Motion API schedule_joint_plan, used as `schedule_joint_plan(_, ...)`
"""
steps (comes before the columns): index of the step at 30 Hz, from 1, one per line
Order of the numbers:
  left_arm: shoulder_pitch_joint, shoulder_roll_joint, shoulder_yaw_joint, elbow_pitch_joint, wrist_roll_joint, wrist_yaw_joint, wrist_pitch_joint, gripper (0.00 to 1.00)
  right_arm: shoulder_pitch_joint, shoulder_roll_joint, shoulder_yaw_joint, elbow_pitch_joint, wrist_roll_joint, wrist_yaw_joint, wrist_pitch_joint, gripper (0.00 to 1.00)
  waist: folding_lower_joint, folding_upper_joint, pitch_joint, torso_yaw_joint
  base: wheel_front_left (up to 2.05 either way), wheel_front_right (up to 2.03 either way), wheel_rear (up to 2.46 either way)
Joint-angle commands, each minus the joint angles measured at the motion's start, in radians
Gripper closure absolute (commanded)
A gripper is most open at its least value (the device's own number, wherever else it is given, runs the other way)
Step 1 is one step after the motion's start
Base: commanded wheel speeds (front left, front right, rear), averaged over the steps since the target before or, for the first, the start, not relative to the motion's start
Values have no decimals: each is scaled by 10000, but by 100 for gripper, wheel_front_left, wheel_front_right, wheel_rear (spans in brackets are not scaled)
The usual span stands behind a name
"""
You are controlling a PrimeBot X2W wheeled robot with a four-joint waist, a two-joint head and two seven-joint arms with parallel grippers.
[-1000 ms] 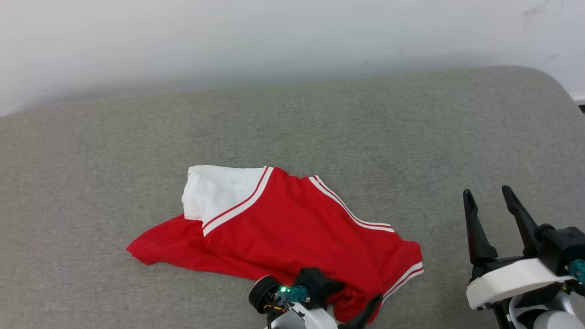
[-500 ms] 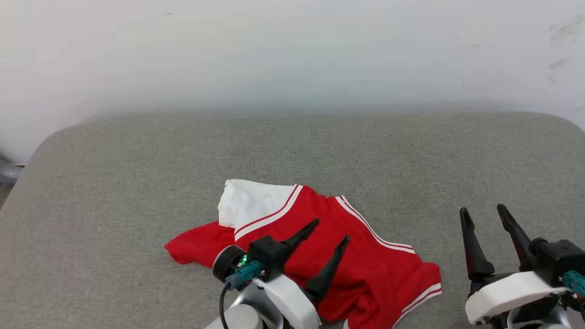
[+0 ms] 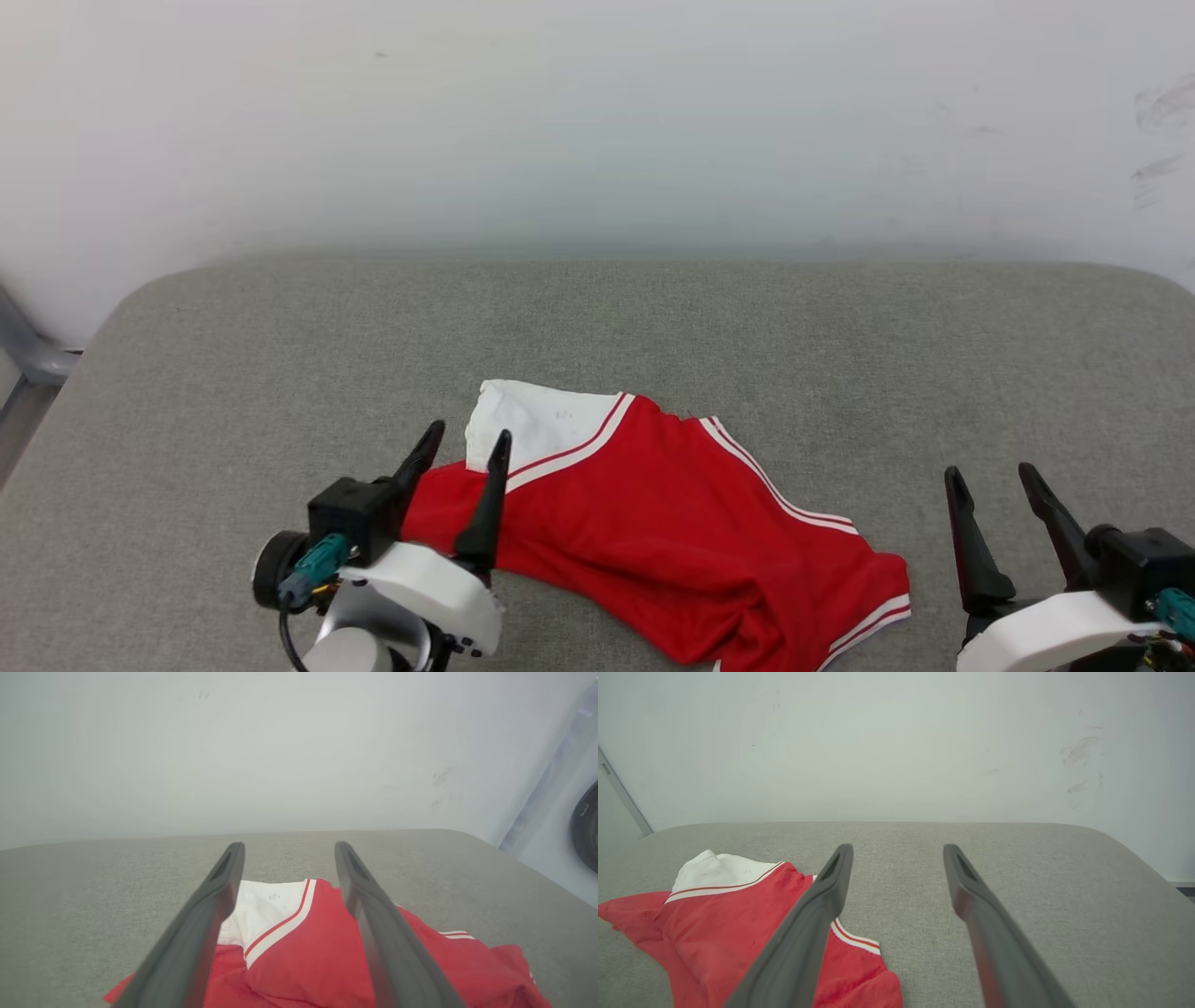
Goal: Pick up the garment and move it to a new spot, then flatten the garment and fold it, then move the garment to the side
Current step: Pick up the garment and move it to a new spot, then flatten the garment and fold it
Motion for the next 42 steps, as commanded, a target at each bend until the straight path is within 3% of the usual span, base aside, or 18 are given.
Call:
schedule_joint_plan(1,261,119,186,-36,105,65,-48,0,166,8,-20,-40,57,-3,29,0,0,-1,-54,12,0,0,0)
schedule_joint_plan(14,1372,741,1501,-140,271,7,-48,0,498,9,58,-267,92,-3,195,0,0,-1,-330,-62,0,0,0)
schedule_joint_plan(35,1057,867,1277,156,243,-252,260,0,377,9,92,-279,171,-3,137,0,0,-1,-229,-115,0,0,0)
schedule_joint_plan(42,259,863,1083,594,13,-730,904,0,310,9,60,-274,159,-3,180,0,0,-1,20,-61,0,0,0)
